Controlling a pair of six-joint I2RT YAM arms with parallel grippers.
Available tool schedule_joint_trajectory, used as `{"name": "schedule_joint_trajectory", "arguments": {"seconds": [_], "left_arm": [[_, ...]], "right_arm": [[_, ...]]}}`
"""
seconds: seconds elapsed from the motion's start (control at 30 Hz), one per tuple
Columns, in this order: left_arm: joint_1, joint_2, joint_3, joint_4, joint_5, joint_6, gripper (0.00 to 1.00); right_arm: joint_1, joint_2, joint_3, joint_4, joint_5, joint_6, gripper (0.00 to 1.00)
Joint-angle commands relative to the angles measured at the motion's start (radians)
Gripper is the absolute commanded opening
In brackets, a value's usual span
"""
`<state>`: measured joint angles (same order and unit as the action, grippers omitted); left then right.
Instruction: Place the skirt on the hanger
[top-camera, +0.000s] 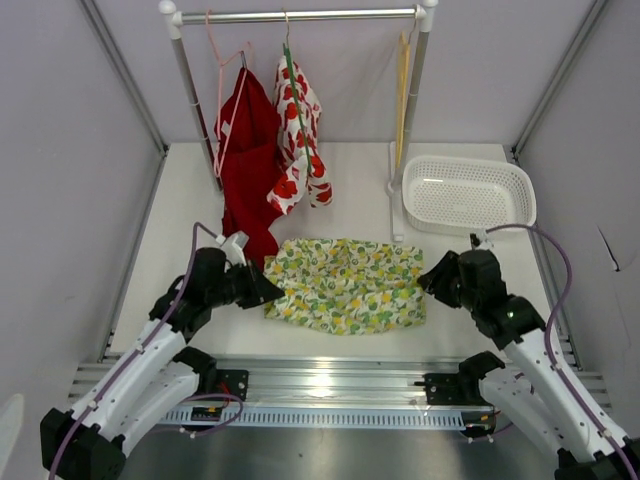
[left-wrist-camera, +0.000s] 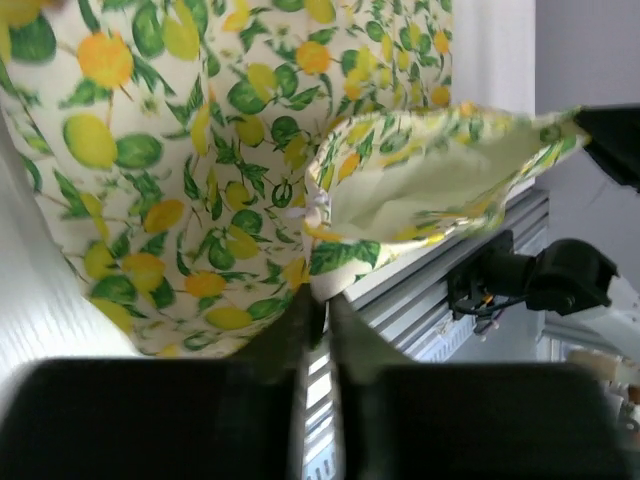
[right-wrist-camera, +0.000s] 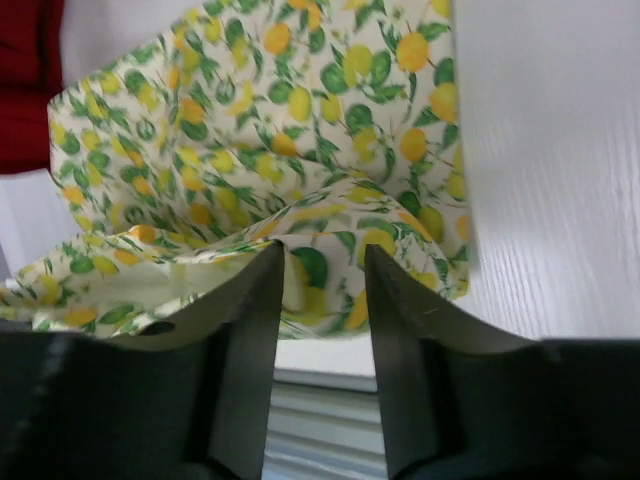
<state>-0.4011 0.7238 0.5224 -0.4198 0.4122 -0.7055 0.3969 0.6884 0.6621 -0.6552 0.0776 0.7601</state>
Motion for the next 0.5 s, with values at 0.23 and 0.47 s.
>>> {"name": "schedule_joint_trajectory", "arguments": {"seconds": [0.23,0.47], "left_arm": [[-0.022,-0.155,0.037,-0.097,-0.027,0.007,0.63],[-0.022,-0.133,0.258,-0.051,-0.032,0.115,0.63]], "right_arm": [[0.174,-0.103,-0.046,-0.077,0.194,0.153,0.67],[0.169,0.037,0.043,0.005,0.209,0.076,0.64]]}}
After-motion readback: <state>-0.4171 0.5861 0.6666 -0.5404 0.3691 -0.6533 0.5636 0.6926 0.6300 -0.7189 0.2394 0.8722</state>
